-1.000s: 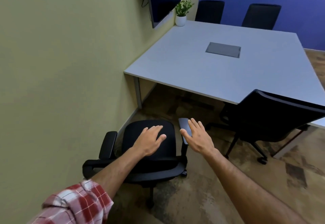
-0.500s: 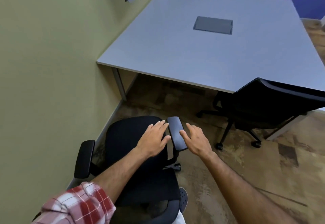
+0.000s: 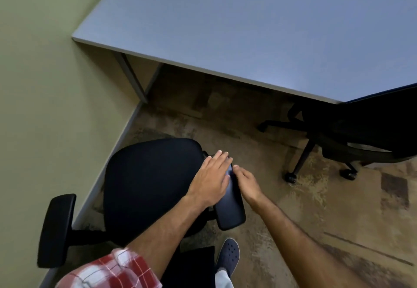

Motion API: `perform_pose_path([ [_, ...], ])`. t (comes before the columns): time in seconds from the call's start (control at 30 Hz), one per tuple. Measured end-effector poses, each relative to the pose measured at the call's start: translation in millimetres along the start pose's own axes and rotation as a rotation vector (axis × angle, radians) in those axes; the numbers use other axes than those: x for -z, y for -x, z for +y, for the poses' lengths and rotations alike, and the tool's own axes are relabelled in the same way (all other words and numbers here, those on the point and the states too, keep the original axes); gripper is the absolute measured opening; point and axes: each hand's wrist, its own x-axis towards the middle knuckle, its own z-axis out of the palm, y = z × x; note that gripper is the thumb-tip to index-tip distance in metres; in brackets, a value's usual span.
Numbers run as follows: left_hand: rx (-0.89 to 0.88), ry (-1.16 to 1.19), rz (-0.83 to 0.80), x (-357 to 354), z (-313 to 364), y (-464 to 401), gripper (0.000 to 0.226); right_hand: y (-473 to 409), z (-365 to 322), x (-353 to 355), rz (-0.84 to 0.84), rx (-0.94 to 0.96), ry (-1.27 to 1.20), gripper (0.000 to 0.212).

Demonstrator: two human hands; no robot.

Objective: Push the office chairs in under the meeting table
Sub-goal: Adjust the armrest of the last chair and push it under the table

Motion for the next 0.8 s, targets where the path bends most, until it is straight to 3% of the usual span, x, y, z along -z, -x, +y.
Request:
perform_pose_path([
  [0.1,0.008,0.008,-0.036,-26.1,-10.6,-3.3,0.054,-13.4,10.4,-15.5,-0.073,-0.031,-0.103,0.03],
  [0.23,-0.005,0.005,-0.024,-47.4,-17.2,-2.9,0.058,-21.7,23.3,-14.6,-0.124,-0.093,-0.09,0.045],
  [0.4,0.028,0.059,-0.029,-59.5,-24.2,-8.0,0.058,-38.6,33.0,-19.6,-0.047,-0.086,0.014,0.066],
  [0.8,0.055,0.059,-0.138,-125.5,-57.5,-1.0,0.059,-83.4,98.6,-36.2,-0.049,-0.052,0.051,0.063],
])
